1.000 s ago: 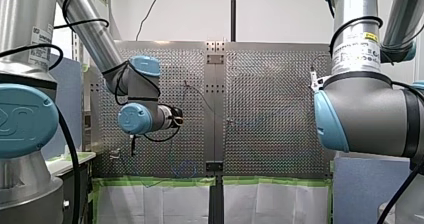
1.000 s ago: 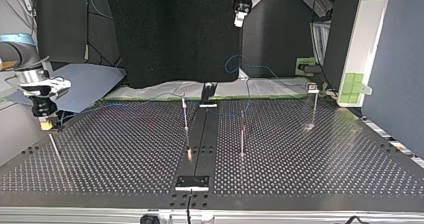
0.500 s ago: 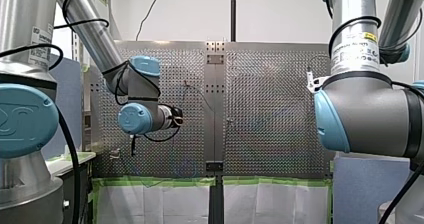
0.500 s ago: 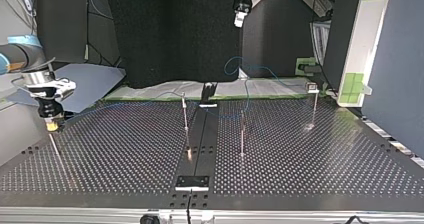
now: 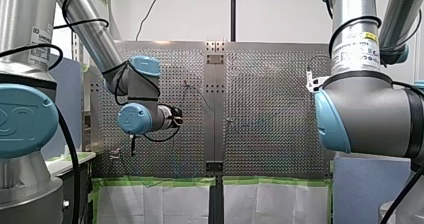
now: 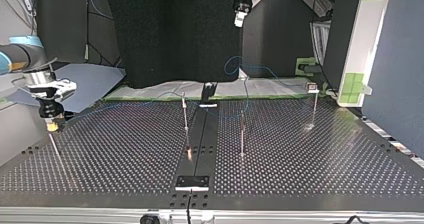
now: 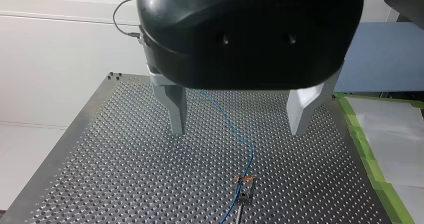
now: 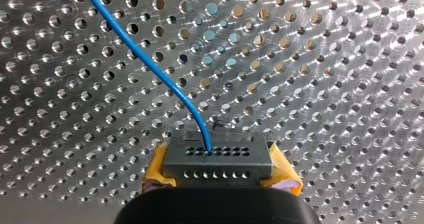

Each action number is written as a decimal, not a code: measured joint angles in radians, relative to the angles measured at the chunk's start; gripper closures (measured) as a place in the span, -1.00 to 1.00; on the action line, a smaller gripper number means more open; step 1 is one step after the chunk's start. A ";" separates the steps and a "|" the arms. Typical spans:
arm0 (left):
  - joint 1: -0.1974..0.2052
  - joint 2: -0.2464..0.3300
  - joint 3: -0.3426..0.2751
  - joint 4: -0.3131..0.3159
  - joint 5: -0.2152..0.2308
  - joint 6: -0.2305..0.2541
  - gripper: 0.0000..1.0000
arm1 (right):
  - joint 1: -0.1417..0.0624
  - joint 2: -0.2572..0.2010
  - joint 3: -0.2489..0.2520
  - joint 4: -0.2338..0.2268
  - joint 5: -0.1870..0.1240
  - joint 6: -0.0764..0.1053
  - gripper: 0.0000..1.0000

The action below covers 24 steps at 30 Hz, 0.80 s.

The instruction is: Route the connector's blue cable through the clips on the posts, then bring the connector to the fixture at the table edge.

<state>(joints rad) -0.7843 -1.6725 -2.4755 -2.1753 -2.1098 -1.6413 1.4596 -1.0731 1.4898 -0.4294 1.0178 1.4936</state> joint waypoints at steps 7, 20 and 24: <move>0.000 0.000 0.000 0.000 0.000 0.000 -1.00 | 0.001 0.001 -0.004 -0.019 -0.008 0.016 1.00; 0.000 0.000 0.000 0.000 0.001 0.000 -1.00 | 0.002 0.002 -0.004 -0.023 -0.013 0.018 1.00; 0.000 0.000 0.000 0.000 0.001 0.000 -1.00 | 0.002 0.002 -0.004 -0.025 -0.007 0.018 1.00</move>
<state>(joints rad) -0.7843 -1.6730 -2.4754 -2.1753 -2.1084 -1.6413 1.4616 -1.0712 1.4859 -0.4547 1.0112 1.5113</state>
